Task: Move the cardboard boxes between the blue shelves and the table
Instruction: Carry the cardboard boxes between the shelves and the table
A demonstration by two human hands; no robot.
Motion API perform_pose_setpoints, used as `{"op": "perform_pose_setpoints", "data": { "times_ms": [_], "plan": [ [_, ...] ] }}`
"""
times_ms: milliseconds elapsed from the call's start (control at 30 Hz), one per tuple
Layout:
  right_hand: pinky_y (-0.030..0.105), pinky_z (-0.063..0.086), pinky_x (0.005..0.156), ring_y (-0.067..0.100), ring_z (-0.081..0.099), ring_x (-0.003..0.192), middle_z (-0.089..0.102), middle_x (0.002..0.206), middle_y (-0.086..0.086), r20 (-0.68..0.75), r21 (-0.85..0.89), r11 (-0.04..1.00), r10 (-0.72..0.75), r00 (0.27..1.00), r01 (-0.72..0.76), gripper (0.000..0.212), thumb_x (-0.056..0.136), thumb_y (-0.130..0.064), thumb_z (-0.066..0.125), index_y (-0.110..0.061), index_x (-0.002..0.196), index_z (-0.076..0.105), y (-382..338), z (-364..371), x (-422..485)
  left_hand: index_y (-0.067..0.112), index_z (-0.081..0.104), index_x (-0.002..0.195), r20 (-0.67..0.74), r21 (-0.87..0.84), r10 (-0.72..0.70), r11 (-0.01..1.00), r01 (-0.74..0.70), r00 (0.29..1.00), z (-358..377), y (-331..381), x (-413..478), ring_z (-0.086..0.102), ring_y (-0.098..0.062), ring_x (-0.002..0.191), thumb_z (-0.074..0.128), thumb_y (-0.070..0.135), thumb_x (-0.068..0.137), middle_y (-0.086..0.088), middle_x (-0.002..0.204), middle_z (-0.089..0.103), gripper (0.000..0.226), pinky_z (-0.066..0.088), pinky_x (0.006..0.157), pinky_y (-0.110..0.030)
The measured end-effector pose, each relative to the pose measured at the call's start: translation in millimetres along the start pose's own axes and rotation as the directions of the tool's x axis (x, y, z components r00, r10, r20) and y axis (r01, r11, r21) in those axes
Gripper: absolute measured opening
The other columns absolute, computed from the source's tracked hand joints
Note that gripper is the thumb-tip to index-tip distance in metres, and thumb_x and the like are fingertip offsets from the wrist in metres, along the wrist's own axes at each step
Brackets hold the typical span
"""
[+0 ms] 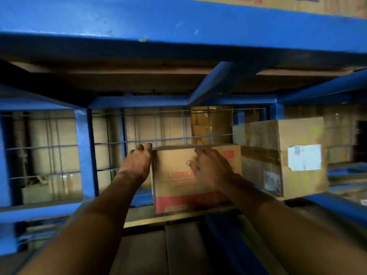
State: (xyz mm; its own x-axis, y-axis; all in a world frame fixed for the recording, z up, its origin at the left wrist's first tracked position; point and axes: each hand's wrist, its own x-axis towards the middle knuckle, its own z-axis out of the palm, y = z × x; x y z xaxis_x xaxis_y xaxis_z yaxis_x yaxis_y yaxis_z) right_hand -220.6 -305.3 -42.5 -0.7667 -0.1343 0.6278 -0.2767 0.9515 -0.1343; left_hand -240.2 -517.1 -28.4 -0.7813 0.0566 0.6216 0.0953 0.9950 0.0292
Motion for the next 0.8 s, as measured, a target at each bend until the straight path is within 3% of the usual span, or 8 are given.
{"op": "perform_pose_setpoints", "data": {
  "times_ms": [133,233,367,500,633,800],
  "plan": [
    [0.035,0.037,0.105,0.025,0.041,0.13,0.045,0.14,0.008,-0.051,0.062,0.993,-0.095,0.994,0.098,0.051,0.099,-0.047,0.047,-0.014,0.138,0.046,-21,28,30,0.024,0.013,0.154,0.103,-0.077,-0.018,0.997,0.026,0.995,12,-16,16,0.048,-0.031,0.126,0.054,-0.002,0.088,-0.015,0.149,0.035,0.082,0.043,0.103,-0.04],
    [0.036,0.034,0.11,0.024,0.038,0.131,0.041,0.142,0.007,-0.052,0.078,0.988,-0.13,0.99,0.134,0.054,0.098,-0.044,0.05,-0.014,0.142,0.042,-45,47,43,0.037,0.008,0.153,0.164,-0.159,0.014,0.987,0.012,0.986,22,-24,29,0.045,-0.03,0.129,0.049,-0.003,0.089,-0.015,0.152,0.031,0.087,0.044,0.103,-0.04],
    [0.039,0.028,0.116,0.025,0.029,0.14,0.033,0.151,0.006,-0.034,0.06,0.988,-0.141,0.989,0.143,0.063,0.098,-0.045,0.051,-0.016,0.15,0.03,-65,68,59,0.042,0.009,0.152,0.226,-0.207,0.077,0.978,-0.029,0.971,34,-37,45,0.054,-0.025,0.111,0.045,-0.004,0.09,-0.018,0.138,0.044,0.085,0.051,0.09,-0.036],
    [0.045,0.016,0.121,0.029,0.019,0.145,0.028,0.155,0.007,-0.044,0.009,0.998,-0.059,0.997,0.059,0.083,0.09,-0.061,0.054,-0.018,0.153,0.022,-82,87,69,0.04,0.018,0.15,0.225,-0.247,0.118,0.967,-0.06,0.967,46,-52,60,0.049,-0.016,0.094,0.047,-0.002,0.091,-0.012,0.123,0.051,0.077,0.046,0.079,-0.029],
    [0.045,0.018,0.119,0.027,0.026,0.14,0.035,0.149,0.006,-0.123,-0.069,0.998,-0.008,0.992,0.0,0.083,0.084,-0.069,0.056,-0.019,0.145,0.032,-87,100,68,0.041,0.02,0.15,0.218,-0.265,0.133,0.961,-0.073,0.967,60,-62,77,0.052,-0.025,0.105,0.047,-0.001,0.09,-0.013,0.126,0.046,0.078,0.046,0.089,-0.036],
    [0.047,0.025,0.116,0.027,0.032,0.134,0.036,0.145,0.006,-0.132,-0.034,0.999,0.029,0.991,-0.034,0.077,0.083,-0.054,0.064,-0.017,0.142,0.032,-90,99,70,0.045,0.019,0.149,0.214,-0.326,0.134,0.943,-0.058,0.968,82,-65,92,0.051,-0.036,0.118,0.043,-0.005,0.089,-0.021,0.137,0.037,0.082,0.045,0.099,-0.042]
  ]
}}
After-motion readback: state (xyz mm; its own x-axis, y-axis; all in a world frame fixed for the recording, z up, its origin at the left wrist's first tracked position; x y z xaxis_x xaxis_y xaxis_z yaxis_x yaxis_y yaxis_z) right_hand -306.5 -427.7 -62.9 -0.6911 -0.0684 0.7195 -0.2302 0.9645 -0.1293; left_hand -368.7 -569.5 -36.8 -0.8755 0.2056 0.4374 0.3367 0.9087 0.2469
